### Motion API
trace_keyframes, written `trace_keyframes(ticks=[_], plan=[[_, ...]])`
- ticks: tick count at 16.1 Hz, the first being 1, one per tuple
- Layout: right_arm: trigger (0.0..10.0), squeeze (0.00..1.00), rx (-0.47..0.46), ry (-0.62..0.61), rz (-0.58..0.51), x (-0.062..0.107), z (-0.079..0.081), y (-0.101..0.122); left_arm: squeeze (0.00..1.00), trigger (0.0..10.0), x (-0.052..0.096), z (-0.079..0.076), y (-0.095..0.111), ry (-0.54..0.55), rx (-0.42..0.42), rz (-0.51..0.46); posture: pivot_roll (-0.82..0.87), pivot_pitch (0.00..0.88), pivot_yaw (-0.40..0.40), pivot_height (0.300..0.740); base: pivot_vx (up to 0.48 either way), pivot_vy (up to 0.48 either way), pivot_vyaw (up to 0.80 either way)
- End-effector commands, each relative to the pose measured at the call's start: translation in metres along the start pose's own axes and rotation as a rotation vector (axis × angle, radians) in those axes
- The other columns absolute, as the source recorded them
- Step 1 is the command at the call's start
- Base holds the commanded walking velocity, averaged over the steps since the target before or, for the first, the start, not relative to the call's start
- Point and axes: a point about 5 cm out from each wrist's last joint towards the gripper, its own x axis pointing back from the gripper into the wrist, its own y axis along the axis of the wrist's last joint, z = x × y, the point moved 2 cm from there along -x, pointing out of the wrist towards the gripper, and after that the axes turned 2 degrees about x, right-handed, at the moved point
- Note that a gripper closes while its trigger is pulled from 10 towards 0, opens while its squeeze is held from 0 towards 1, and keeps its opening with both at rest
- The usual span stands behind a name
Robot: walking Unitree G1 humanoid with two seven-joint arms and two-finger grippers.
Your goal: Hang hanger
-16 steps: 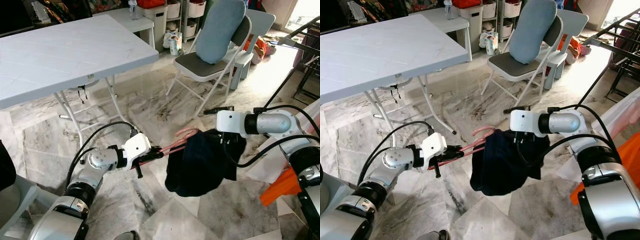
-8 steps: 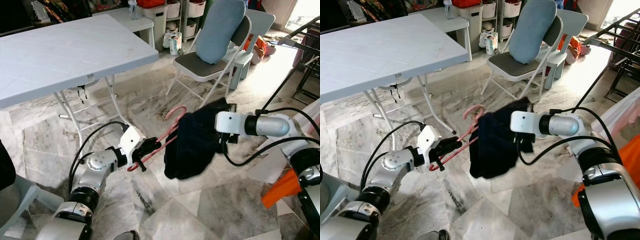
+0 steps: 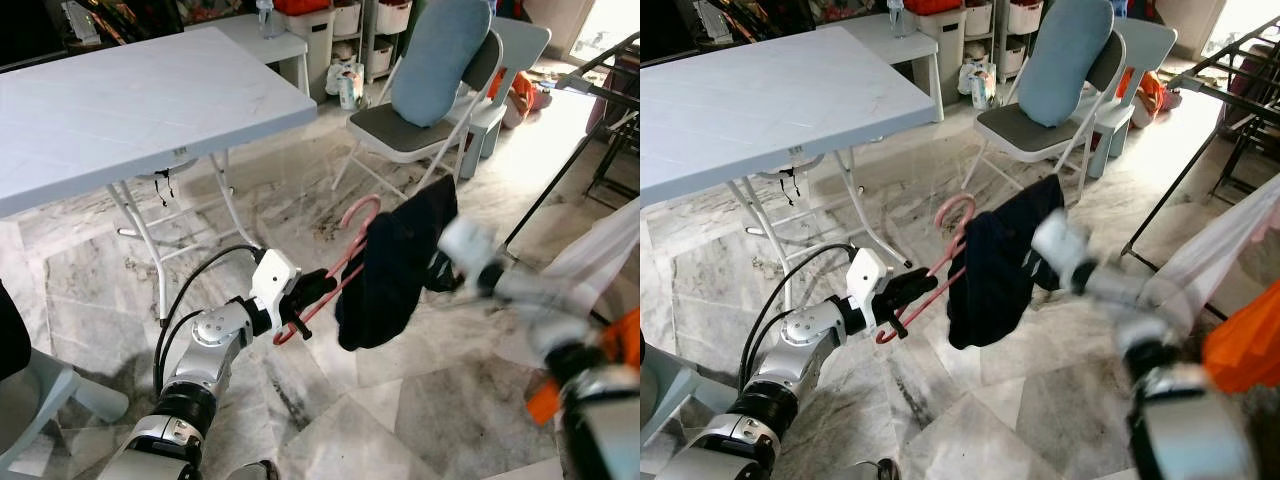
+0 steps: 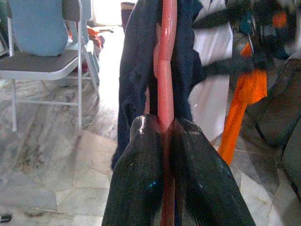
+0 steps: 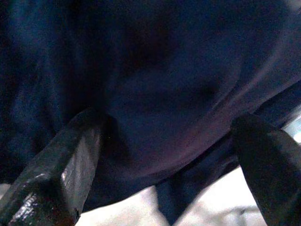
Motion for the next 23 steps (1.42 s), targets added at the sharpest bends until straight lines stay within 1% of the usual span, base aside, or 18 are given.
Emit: trace_keyframes(ticks=[1,2,3,4,5,6,8,9,10,12,13,14,15,16,17,19,22,23], plan=[[10.0,0.00,-0.082,-0.093,-0.084,0.000,-0.009,0.012,0.00,0.0,0.001,0.008,0.011,0.054,-0.009,-0.046,-0.16,0.000,0.057,0.740,0.000,0.000,0.00],[10.0,0.00,-0.120,-0.102,-0.121,0.000,-0.006,0.016,0.00,0.0,0.001,0.011,0.012,0.080,-0.004,-0.048,-0.16,0.000,0.059,0.740,0.000,0.000,0.00],[10.0,0.00,-0.122,-0.099,-0.155,0.000,-0.004,0.019,0.00,0.2,0.001,0.013,0.012,0.099,0.003,-0.050,-0.16,0.000,0.059,0.740,0.000,0.000,0.00],[10.0,0.00,-0.233,-0.020,-0.169,-0.001,0.008,0.018,0.00,2.8,0.001,0.011,0.010,0.095,0.014,-0.044,-0.15,0.000,0.062,0.740,0.000,0.000,0.00],[10.0,0.00,-0.214,-0.010,-0.177,0.000,0.012,0.019,0.00,2.7,0.000,0.010,0.010,0.091,0.019,-0.046,-0.15,0.000,0.062,0.740,0.000,0.000,0.00],[10.0,0.00,-0.235,0.022,-0.192,-0.001,0.018,0.022,0.00,2.6,0.000,0.008,0.011,0.081,0.017,-0.046,-0.15,0.000,0.060,0.740,0.000,0.000,0.00],[10.0,0.00,-0.223,0.027,-0.200,-0.004,0.024,0.024,0.00,2.2,-0.001,0.005,0.011,0.065,0.015,-0.047,-0.15,0.000,0.063,0.740,0.000,0.000,0.00],[10.0,0.00,-0.248,0.029,-0.212,-0.005,0.026,0.026,0.00,1.6,-0.001,0.004,0.011,0.061,0.023,-0.051,-0.15,0.000,0.064,0.740,0.000,0.000,0.00],[10.0,0.00,-0.268,0.022,-0.216,-0.009,0.031,0.029,0.00,1.0,-0.001,0.002,0.011,0.046,0.025,-0.050,-0.15,0.000,0.067,0.740,0.000,0.000,0.00],[10.0,0.00,-0.262,-0.035,-0.215,-0.012,0.030,0.032,0.00,1.0,-0.001,0.000,0.012,0.032,0.028,-0.057,-0.16,0.000,0.067,0.740,0.000,0.000,0.00],[10.0,0.00,-0.294,-0.044,-0.224,-0.015,0.032,0.034,0.00,0.8,-0.002,-0.002,0.012,0.014,0.035,-0.057,-0.15,0.000,0.066,0.740,0.000,0.000,0.00],[10.0,0.00,-0.315,-0.070,-0.216,-0.022,0.039,0.037,0.00,0.0,-0.004,-0.008,0.013,-0.027,0.038,-0.062,-0.15,0.000,0.064,0.740,0.000,0.000,0.00],[10.0,0.00,-0.319,-0.078,-0.210,-0.024,0.042,0.037,0.00,0.0,-0.006,-0.010,0.014,-0.037,0.033,-0.063,-0.14,0.000,0.061,0.740,0.000,0.000,0.00],[4.4,0.00,-0.304,-0.082,-0.201,-0.025,0.043,0.038,0.00,0.0,-0.006,-0.010,0.015,-0.040,0.027,-0.066,-0.14,0.000,0.057,0.740,0.000,0.000,0.00],[0.0,0.00,-0.300,-0.080,-0.210,-0.026,0.044,0.041,0.00,0.0,-0.007,-0.012,0.016,-0.045,0.029,-0.070,-0.14,0.000,0.055,0.740,0.000,0.000,0.00],[0.0,0.00,-0.287,-0.078,-0.203,-0.027,0.042,0.041,0.00,0.0,-0.006,-0.012,0.016,-0.045,0.033,-0.074,-0.15,0.000,0.049,0.740,0.000,0.000,0.00],[0.0,0.00,-0.284,-0.076,-0.189,-0.024,0.034,0.037,0.00,0.0,-0.005,-0.007,0.017,-0.023,0.032,-0.076,-0.16,0.000,0.046,0.740,0.000,0.000,0.00],[0.0,0.00,-0.300,-0.074,-0.179,-0.021,0.031,0.032,0.00,0.0,-0.005,-0.005,0.019,-0.017,0.030,-0.076,-0.16,0.000,0.046,0.740,0.000,0.000,0.00]])
